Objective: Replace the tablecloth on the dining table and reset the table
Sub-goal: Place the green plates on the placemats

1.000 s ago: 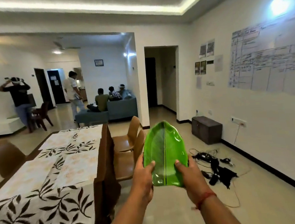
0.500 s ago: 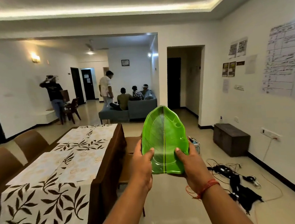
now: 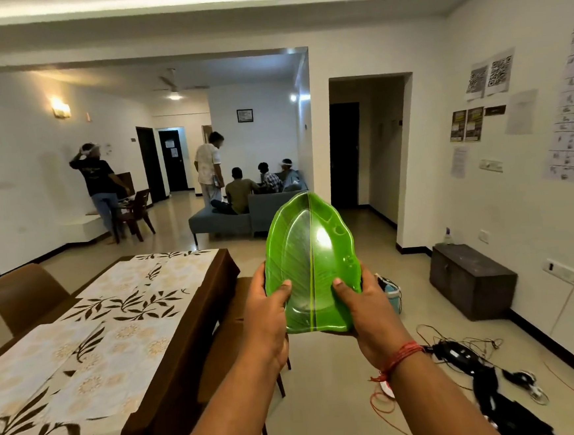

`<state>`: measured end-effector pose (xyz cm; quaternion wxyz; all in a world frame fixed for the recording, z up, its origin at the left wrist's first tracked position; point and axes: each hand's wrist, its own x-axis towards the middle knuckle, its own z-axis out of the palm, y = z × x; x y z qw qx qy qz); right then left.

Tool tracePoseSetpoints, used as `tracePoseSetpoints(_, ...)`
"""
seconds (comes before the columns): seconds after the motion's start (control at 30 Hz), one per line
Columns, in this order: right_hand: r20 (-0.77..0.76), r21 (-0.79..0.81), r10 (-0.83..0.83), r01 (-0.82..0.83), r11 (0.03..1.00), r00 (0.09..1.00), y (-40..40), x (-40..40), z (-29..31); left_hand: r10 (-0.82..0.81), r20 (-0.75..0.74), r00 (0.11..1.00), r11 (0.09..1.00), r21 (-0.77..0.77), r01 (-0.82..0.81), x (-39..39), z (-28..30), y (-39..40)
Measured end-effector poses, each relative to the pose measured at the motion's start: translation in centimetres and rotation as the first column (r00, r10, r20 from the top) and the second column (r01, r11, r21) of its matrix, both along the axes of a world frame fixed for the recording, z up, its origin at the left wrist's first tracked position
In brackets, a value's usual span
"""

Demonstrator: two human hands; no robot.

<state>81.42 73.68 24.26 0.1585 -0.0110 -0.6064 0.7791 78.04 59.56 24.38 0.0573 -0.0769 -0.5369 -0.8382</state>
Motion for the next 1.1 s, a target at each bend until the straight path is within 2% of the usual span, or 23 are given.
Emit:
tracePoseSetpoints(0.27, -0.021, 0.033, 0.156, -0.155, 0.987, 0.988, 3.5, -16.9, -2.1, 0.105, 0.018, 0.994, 0.994, 0.026, -0.106, -13.9, -1.3, 2.6)
tracePoseSetpoints(0.47, 0.028, 0.089, 0.349, -0.35, 0.933, 0.937, 0.9, -31.4, -6.0, 0.365, 0.125, 0.923, 0.931, -0.041, -0.363, -24.6, -4.9, -0.2)
tracePoseSetpoints(0.6, 0.114, 0.126, 0.465, -0.477, 0.87, 0.878, -4.4, -37.9, -9.1, 0.515, 0.217, 0.829, 0.855, -0.065, -0.514, -28.2, -7.8, -5.0)
tracePoseSetpoints(0.7, 0.186, 0.15, 0.607, -0.633, 0.759, 0.772, -10.7, -41.7, -12.0, 0.623, 0.278, 0.731, 0.773, -0.075, -0.63, -30.2, -10.8, -10.3)
tracePoseSetpoints(0.8, 0.252, 0.129, 0.679, -0.72, 0.682, 0.689, -17.7, -44.6, -14.6, 0.689, 0.346, 0.637, 0.699, -0.086, -0.71, -32.0, -14.0, -16.4)
tracePoseSetpoints(0.97, 0.359, 0.23, 0.69, -0.776, 0.588, 0.629, -28.2, -49.9, -18.6, 0.726, 0.471, 0.501, 0.617, -0.124, -0.777, -35.5, -18.8, -26.2)
tracePoseSetpoints(1.1, 0.435, 0.354, 0.657, -0.788, 0.504, 0.616, -35.2, -54.0, -22.6, 0.73, 0.542, 0.415, 0.576, -0.162, -0.802, -38.2, -21.8, -32.7)
